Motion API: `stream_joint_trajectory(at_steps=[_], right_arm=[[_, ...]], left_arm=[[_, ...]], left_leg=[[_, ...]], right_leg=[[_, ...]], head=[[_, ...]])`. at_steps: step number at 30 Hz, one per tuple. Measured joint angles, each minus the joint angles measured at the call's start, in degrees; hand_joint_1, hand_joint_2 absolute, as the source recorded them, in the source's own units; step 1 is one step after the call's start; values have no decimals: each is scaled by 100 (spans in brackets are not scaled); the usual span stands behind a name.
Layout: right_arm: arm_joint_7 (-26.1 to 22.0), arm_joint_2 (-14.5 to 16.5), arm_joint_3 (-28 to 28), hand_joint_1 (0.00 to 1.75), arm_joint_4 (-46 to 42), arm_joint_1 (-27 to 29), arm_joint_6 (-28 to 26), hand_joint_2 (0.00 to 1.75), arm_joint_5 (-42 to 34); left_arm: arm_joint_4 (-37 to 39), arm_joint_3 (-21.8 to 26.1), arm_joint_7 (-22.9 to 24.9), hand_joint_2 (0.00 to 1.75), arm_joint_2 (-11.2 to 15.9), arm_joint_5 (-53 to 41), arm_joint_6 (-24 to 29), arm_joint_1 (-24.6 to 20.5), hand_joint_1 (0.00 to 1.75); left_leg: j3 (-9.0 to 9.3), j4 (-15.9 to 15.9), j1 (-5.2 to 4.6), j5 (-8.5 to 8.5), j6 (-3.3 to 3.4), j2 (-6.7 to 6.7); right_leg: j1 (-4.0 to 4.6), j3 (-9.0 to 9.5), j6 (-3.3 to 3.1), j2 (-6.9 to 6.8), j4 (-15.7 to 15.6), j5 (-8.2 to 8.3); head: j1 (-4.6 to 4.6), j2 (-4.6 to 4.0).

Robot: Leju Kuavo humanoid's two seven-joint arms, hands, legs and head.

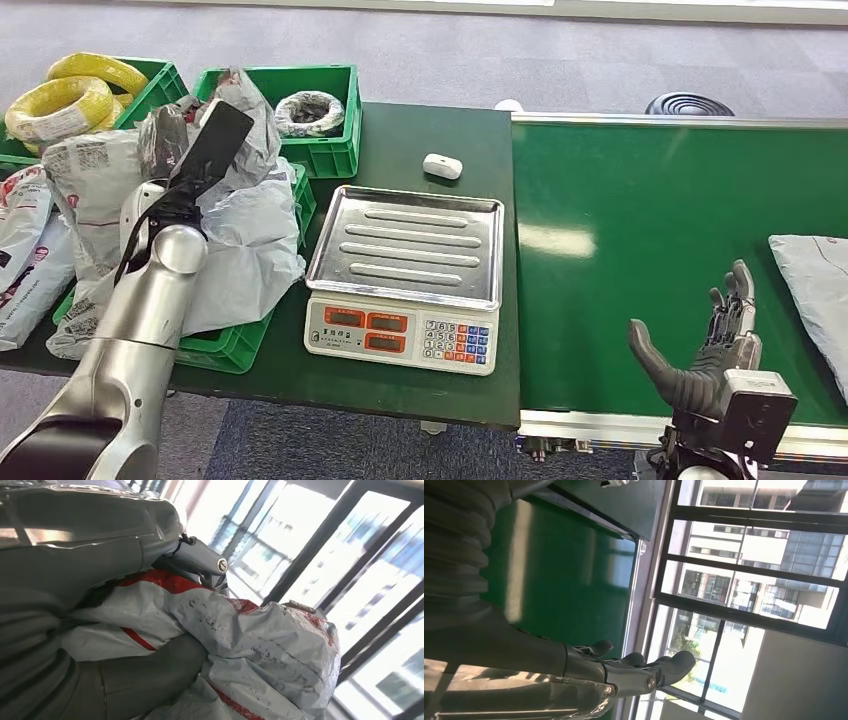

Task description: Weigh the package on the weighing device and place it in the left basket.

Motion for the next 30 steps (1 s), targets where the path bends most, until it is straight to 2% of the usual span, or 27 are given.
stream_joint_trajectory(at_steps=[7, 12, 14, 15, 19, 21, 23, 27, 30], right_arm=[[72, 5, 84, 0, 73, -112, -19, 175, 15], [167, -42, 105, 0, 128, -221, -67, 175, -99], [198, -92, 127, 0, 161, -280, -93, 175, -155], [211, -119, 141, 0, 178, -299, -109, 175, -181], [236, -193, 213, 0, 232, -318, -161, 175, -257], [236, -214, 239, 0, 257, -320, -190, 175, -274], [237, -229, 257, 0, 281, -329, -212, 175, -276], [243, -238, 273, 0, 298, -341, -234, 175, -257], [245, -238, 278, 0, 298, -342, -235, 175, -260]], left_arm=[[1872, 240, 613, 175, 254, -569, -209, -506, 172], [2752, 392, 891, 175, 415, -679, -656, -712, 167], [2994, 434, 983, 175, 465, -717, -892, -770, 157], [3093, 465, 1005, 175, 485, -719, -1011, -786, 150], [3370, 672, 949, 175, 541, -523, -1447, -798, 10], [3449, 812, 825, 175, 557, -342, -1558, -793, 0], [3492, 976, 617, 175, 564, -145, -1424, -773, 0], [3502, 1398, -74, 175, 550, 269, -531, -697, 0], [3413, 1735, -821, 175, 523, 665, 188, -630, 0]], left_leg=[[-1, 0, 0, 0, 0, 2], [-2, -1, 2, 0, 0, 2], [-2, -1, 2, 0, 0, 2], [-2, -1, 2, 0, 0, 2], [-1, -1, 1, 0, 0, 1], [-1, -1, 2, -1, 0, 1], [-1, -1, 2, -1, 0, 0], [-1, -1, 4, 0, 0, 1], [-1, -1, 4, 0, 0, 1]], right_leg=[[1, -3, 0, 5, 0, 0], [3, -2, 0, 5, 1, 0], [3, -1, 0, 6, 1, 0], [2, -1, 0, 5, 0, 0], [2, 0, 0, 5, 0, 0], [2, -1, 0, 5, 0, 0], [3, -1, 0, 5, 1, 0], [4, -2, 0, 5, 1, 0], [4, -3, 0, 5, 1, 0]], head=[[-1, 0], [0, -1], [0, -1], [0, -1], [0, 0], [-1, 0], [0, 0], [1, 0], [1, 0]])
